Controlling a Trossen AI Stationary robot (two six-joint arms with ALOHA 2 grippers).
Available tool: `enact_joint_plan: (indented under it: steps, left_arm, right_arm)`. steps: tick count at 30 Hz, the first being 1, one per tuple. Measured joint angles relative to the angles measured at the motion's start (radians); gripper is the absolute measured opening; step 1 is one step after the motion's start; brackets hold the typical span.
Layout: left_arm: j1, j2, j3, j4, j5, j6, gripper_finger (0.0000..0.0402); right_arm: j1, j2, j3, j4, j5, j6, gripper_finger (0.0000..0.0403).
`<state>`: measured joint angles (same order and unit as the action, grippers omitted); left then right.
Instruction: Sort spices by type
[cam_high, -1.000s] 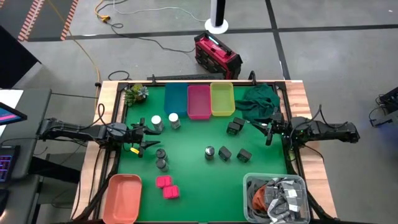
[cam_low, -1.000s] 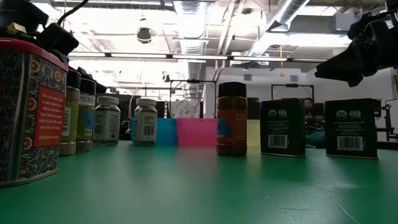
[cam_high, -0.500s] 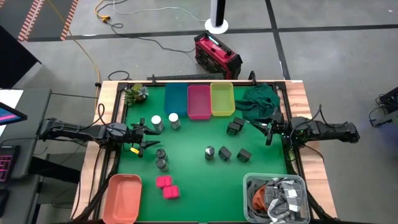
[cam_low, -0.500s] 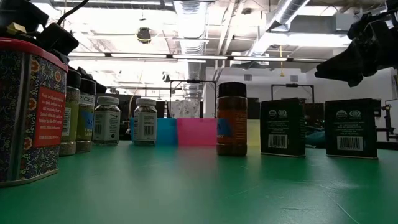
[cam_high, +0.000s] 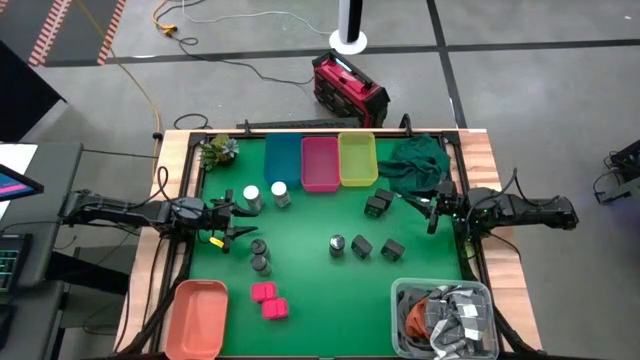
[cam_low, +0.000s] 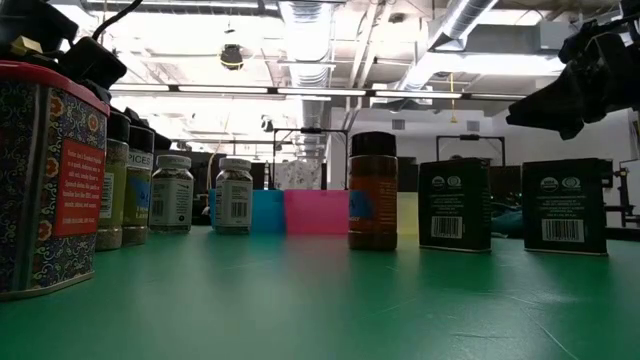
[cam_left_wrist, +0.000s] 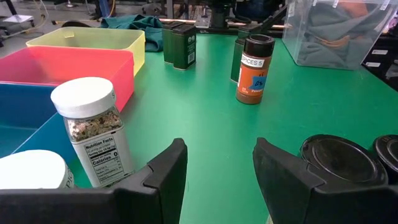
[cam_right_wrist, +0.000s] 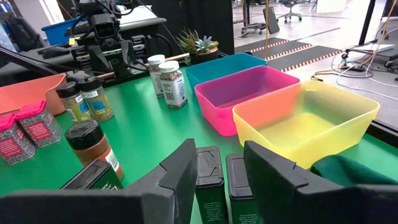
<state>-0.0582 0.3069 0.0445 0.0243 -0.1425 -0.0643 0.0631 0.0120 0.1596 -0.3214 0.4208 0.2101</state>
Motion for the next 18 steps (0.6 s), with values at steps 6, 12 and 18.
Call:
enact_joint_plan:
  steps: [6,12,18]
  left_arm:
    - [0.000,0.000,0.000,0.000,0.000,0.000,0.0174]
    - [0.000,0.000,0.000,0.000,0.000,0.000,0.0174]
    - [0.000,0.000,0.000,0.000,0.000,0.000,0.0174]
  right_arm:
    - [0.000,0.000,0.000,-0.016,0.000,0.003,0.0162]
    - [0.000,0.000,0.000,-0.019,0.000,0.002,0.0162]
    - [0.000,0.000,0.000,-0.019,0.000,0.002,0.0162]
